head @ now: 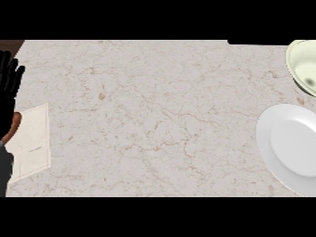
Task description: Pick the lemon from the plate and place it in the bowl
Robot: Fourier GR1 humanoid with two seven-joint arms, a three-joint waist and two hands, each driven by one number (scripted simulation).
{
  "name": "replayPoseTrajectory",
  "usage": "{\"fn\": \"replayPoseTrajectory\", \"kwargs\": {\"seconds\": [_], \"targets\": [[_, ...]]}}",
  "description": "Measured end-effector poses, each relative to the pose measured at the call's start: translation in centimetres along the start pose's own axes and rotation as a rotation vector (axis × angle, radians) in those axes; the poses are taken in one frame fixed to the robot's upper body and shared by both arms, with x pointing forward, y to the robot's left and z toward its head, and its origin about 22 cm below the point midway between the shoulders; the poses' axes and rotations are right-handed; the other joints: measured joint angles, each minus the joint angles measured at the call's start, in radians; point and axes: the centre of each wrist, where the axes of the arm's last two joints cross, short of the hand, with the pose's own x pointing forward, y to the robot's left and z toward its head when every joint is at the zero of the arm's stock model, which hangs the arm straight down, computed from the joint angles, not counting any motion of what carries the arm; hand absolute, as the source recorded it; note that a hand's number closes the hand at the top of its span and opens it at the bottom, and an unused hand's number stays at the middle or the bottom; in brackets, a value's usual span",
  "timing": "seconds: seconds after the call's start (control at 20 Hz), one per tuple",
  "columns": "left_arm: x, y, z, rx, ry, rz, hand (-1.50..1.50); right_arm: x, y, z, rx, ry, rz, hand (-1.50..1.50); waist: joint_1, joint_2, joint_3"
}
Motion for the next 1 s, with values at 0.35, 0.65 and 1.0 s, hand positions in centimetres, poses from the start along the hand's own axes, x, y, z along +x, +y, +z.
{"fn": "replayPoseTrajectory", "kwargs": {"seconds": [0.35, 0.65, 1.0], "targets": [[0.3, -1.4, -0.7, -0.037, -0.002, 0.007, 0.0, 1.3, -2.0, -1.4, 0.0, 0.005, -0.093, 1.5, 0.03, 0.003, -0.003], [0.1, -2.1, -1.1, -0.048, -0.006, 0.008, 0.0, 3.1, -0.8, -4.5, 0.059, -0.012, -0.114, 1.5, 0.048, 0.006, -0.005], [-0.4, -2.5, -1.3, -0.046, -0.007, -0.002, 0.0, 5.5, 3.2, -8.9, 0.18, -0.047, -0.118, 1.5, 0.046, 0.005, -0.007]]}}
